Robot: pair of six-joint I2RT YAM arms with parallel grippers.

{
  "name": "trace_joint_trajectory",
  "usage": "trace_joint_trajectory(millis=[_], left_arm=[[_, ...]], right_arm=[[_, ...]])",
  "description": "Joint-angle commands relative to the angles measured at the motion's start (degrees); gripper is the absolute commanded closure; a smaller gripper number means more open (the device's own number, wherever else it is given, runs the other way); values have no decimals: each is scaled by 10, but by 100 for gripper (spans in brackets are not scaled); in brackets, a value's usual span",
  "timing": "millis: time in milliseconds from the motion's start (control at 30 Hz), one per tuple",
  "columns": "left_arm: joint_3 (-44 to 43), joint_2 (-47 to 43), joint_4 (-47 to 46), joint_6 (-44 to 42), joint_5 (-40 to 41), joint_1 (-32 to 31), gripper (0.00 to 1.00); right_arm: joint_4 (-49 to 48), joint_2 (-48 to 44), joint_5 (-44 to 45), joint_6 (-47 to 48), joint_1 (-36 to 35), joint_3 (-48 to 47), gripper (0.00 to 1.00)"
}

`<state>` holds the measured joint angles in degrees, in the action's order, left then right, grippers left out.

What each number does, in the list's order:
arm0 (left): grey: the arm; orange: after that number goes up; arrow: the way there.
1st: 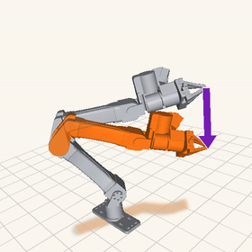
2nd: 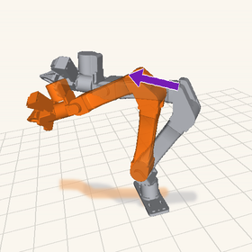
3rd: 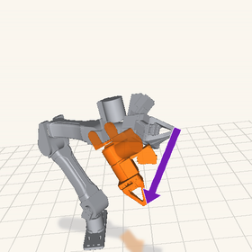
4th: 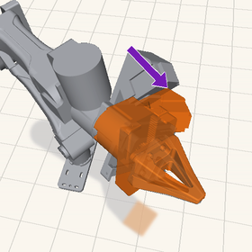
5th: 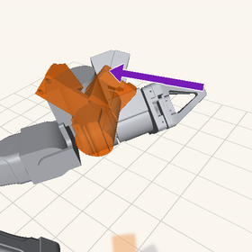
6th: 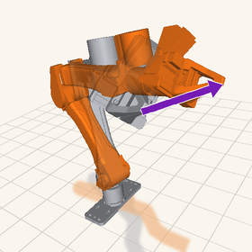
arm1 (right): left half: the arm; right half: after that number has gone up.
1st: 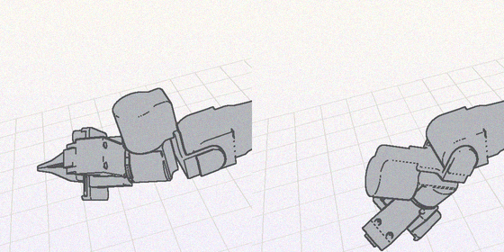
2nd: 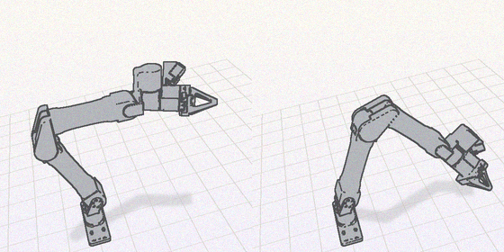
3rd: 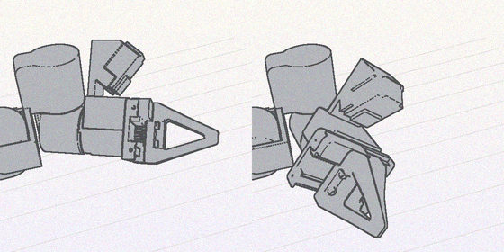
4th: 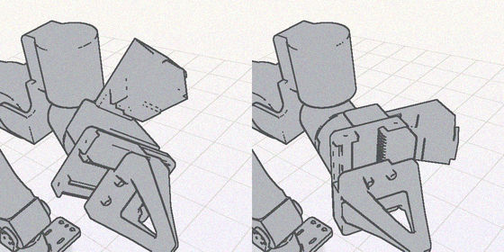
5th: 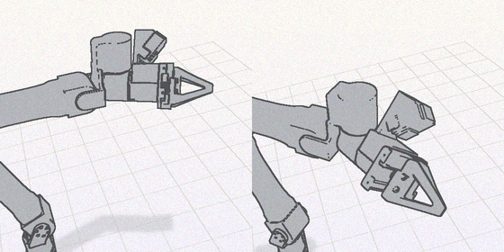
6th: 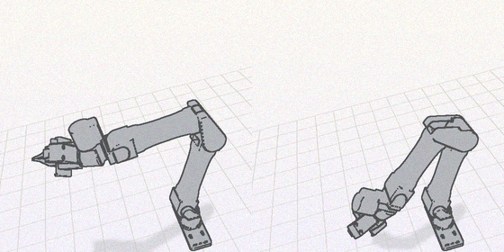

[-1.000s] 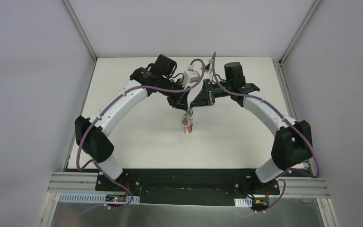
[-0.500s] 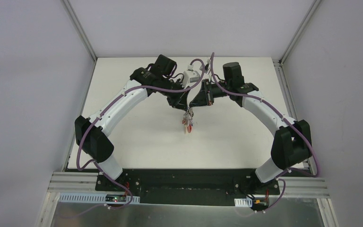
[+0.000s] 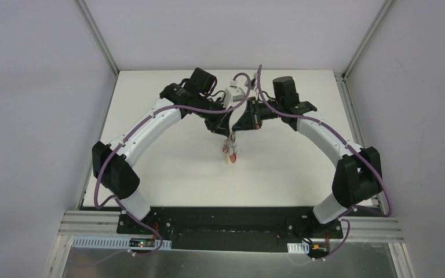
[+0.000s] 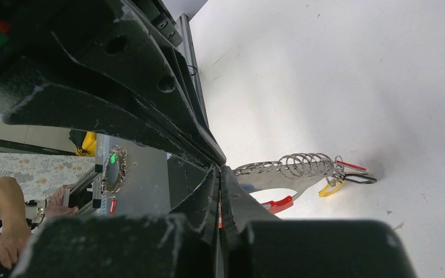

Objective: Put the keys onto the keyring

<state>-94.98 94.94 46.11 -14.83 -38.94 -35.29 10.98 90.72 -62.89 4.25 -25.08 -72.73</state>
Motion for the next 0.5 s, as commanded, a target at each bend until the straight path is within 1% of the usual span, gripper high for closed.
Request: trace_joint_trajectory(millis=[0,467], left_arm=[[-6,-15,-11,7,-19,-4,100],[-7,-13,-10,10,-20,-4,100]], right_arm=[[5,-6,6,22,-3,-22,100],[-7,-10,-25,8,-3,-21,100]])
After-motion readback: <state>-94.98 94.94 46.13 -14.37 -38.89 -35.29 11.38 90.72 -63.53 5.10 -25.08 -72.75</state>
